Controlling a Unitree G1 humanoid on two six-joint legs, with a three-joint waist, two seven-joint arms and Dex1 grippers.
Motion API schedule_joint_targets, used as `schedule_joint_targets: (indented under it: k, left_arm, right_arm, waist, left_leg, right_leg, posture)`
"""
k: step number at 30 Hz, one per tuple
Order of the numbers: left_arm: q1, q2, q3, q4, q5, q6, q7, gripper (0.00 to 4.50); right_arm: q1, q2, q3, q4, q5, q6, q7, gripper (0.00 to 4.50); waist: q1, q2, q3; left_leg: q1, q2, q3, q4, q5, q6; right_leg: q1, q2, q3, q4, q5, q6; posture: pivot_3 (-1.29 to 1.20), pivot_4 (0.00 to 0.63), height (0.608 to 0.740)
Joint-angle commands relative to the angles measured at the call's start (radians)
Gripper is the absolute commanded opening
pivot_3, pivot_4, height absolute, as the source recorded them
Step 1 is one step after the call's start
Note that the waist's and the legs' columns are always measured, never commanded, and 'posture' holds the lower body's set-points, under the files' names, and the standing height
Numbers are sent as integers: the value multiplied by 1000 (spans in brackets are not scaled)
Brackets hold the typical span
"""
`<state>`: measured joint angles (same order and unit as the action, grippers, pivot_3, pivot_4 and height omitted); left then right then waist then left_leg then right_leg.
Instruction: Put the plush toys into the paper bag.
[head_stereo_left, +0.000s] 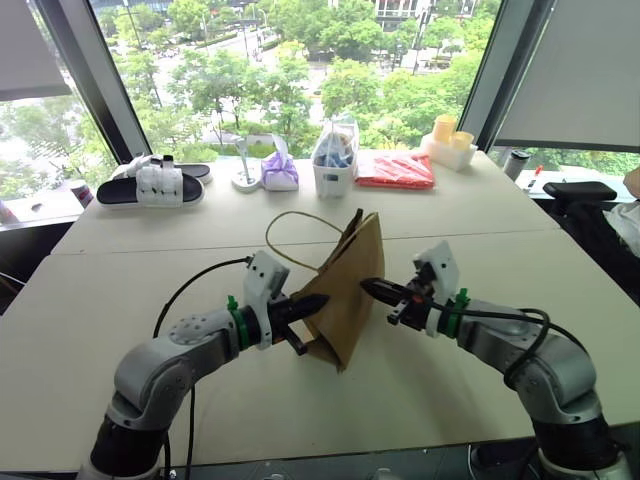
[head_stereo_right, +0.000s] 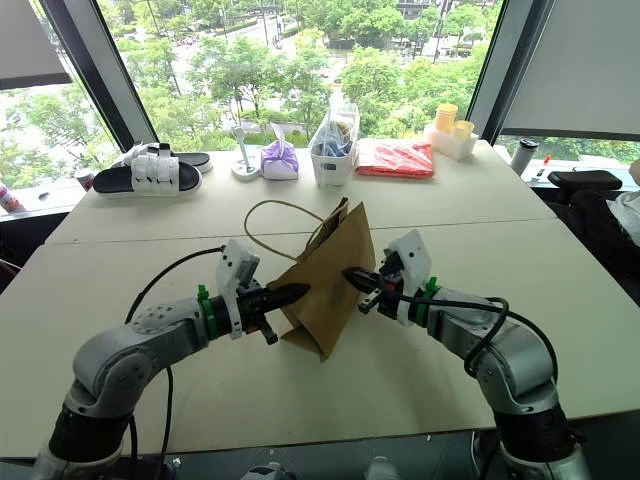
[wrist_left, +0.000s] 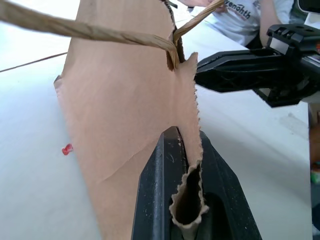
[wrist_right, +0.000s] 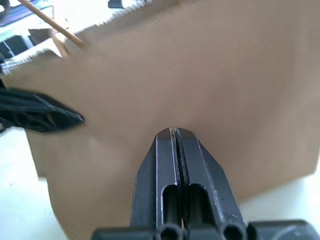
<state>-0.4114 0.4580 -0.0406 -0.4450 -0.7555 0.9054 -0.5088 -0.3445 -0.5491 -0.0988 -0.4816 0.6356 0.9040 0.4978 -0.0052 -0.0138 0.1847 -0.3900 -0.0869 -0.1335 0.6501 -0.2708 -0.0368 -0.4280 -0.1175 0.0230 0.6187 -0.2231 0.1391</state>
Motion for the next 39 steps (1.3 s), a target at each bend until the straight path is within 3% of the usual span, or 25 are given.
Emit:
schedule_joint_targets:
  k: [1,3,6,11,16,23,26,33,34,39]
  left_arm:
    - [-137,81,18,149,3,-84,-235,39]
    - [-209,106,5,256,12,-120,-350,39]
    - [-355,150,-59,486,64,-229,-650,39]
    - [-621,126,-211,958,220,-467,-1068,39]
    - [-798,54,-447,1321,282,-745,-1106,39]
    - [-895,-30,-560,1578,337,-936,-1106,39]
    - [-915,-43,-577,1633,381,-975,-1106,906]
    - [-933,-18,-529,1654,415,-993,-1106,4277]
    - [-932,-9,-522,1647,411,-990,-1106,4447]
    - [-892,84,-397,1587,381,-984,-1106,4447]
  right_arm:
    - [29,-79,-176,-81,105,42,30,0]
    - [45,-114,-248,-89,153,63,35,0]
    - [91,-169,-406,-90,239,94,42,0]
    - [248,-256,-612,-129,306,119,85,0]
    - [377,-249,-739,-227,377,131,21,0]
    - [504,-209,-779,-329,473,108,-86,0]
    - [517,-208,-757,-342,497,87,-129,0]
    - [492,-239,-671,-310,499,33,-152,0]
    - [486,-245,-657,-306,495,28,-149,0]
    - [428,-278,-554,-262,462,-3,-122,0]
  waist:
    - [5,0,0]
    - [11,0,0]
    - [15,0,0]
    - [18,0,0]
    - [13,0,0]
    - [15,-1,1]
    - [17,-1,1]
    - [15,-2,1]
    - [14,-2,1]
    - [7,-2,1]
  left_leg:
    - [0,0,0,0,0,0]
    - [0,0,1,0,0,0]
    - [0,0,1,0,0,1]
    - [-1,0,2,0,-1,2]
    - [-1,0,3,1,-2,4]
    - [-1,0,3,2,-2,4]
    - [-1,0,3,3,-2,5]
    - [-1,0,3,4,-2,5]
    - [-1,0,3,4,-3,5]
    - [-1,0,3,4,-3,5]
  right_leg:
    - [0,0,0,0,0,0]
    - [0,0,0,0,0,0]
    - [1,0,0,-1,0,0]
    - [1,0,-1,-3,0,0]
    - [2,-1,-1,-4,0,1]
    - [2,-1,-1,-3,0,1]
    - [2,-1,-1,-3,0,2]
    - [2,-1,-1,-2,0,3]
    - [2,-1,-1,-2,0,3]
    - [2,-1,-1,-1,0,3]
  posture:
    - [0,150,740]
    - [0,150,740]
    - [0,150,740]
    - [0,150,740]
    - [0,150,740]
    - [0,150,740]
    - [0,150,740]
    - [0,150,740]
    - [0,150,740]
    - [0,150,740]
